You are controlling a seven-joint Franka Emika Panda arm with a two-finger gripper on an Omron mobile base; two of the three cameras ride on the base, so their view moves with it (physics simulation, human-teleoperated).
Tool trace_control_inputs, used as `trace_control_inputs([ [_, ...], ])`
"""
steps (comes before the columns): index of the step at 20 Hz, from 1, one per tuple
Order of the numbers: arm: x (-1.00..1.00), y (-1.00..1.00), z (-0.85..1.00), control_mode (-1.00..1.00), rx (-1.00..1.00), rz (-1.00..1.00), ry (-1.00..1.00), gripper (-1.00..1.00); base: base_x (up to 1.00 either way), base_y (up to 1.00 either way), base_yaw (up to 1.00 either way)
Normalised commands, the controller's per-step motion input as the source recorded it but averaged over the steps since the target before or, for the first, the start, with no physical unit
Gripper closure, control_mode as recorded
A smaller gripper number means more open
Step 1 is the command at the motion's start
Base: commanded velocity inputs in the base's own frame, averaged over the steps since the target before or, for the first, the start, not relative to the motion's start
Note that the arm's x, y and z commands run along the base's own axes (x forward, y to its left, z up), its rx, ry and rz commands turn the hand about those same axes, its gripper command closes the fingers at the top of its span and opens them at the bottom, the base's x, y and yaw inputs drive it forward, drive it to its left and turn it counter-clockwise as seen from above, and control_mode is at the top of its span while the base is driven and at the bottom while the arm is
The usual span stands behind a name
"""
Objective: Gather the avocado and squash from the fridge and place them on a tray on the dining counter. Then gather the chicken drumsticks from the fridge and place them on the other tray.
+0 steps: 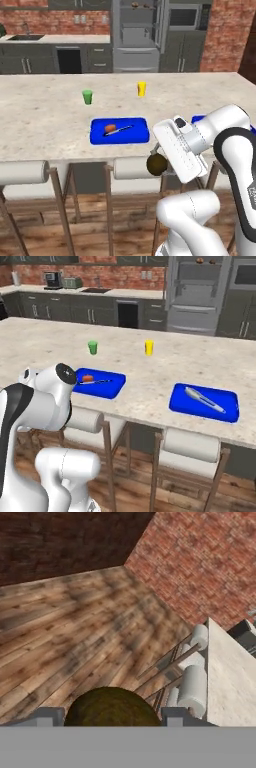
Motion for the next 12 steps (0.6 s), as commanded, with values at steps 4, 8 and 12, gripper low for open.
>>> trace_control_inputs([
  [4, 0.0, 0.0, 0.0, 1.0, 0.0, 0.0, 0.0, 1.0, 0.36, 0.73, -0.45],
  [8, 0.0, 0.0, 0.0, 1.0, 0.0, 0.0, 0.0, 1.0, 0.4, 0.58, -0.43],
  [12, 0.0, 0.0, 0.0, 1.0, 0.0, 0.0, 0.0, 1.0, 0.52, 0.47, -0.39],
])
